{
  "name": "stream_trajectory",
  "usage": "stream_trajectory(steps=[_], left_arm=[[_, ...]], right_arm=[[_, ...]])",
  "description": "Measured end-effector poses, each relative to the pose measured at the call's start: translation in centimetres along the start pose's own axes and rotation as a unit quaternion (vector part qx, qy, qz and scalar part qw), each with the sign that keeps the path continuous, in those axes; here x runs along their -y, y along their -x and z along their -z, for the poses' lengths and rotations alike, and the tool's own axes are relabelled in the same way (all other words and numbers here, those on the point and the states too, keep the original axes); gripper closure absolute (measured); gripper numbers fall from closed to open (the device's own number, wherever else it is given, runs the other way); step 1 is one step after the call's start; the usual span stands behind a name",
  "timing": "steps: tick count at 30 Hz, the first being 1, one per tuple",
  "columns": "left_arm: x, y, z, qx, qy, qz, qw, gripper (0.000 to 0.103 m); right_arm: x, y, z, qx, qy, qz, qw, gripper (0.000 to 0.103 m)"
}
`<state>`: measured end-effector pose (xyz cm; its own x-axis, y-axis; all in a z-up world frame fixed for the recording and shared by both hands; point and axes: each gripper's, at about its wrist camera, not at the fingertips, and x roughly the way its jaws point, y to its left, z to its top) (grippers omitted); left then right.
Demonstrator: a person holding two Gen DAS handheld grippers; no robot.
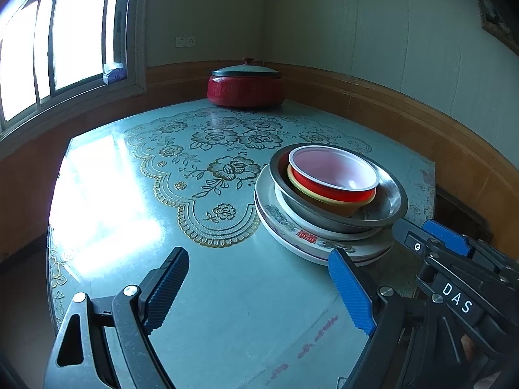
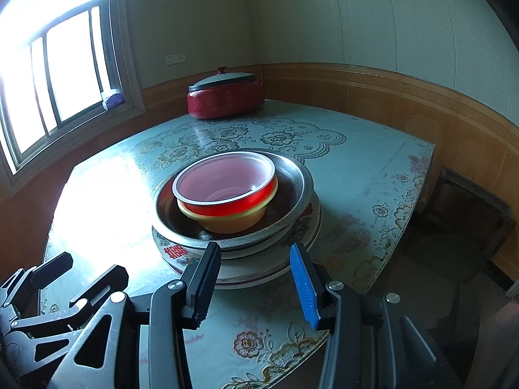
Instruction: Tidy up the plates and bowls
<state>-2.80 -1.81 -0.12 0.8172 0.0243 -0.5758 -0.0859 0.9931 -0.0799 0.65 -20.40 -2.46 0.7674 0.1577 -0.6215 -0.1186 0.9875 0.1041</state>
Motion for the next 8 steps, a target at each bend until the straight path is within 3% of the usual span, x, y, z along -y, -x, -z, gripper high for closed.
stream_trajectory(steps=[8], left_arm=[[0.26, -0.36, -0.22, 0.005, 0.004, 0.024, 0.9997, 0.015]], right_arm=[[0.57, 0.05, 0.03, 0.0, 0.001, 0.006, 1.0, 0.058]])
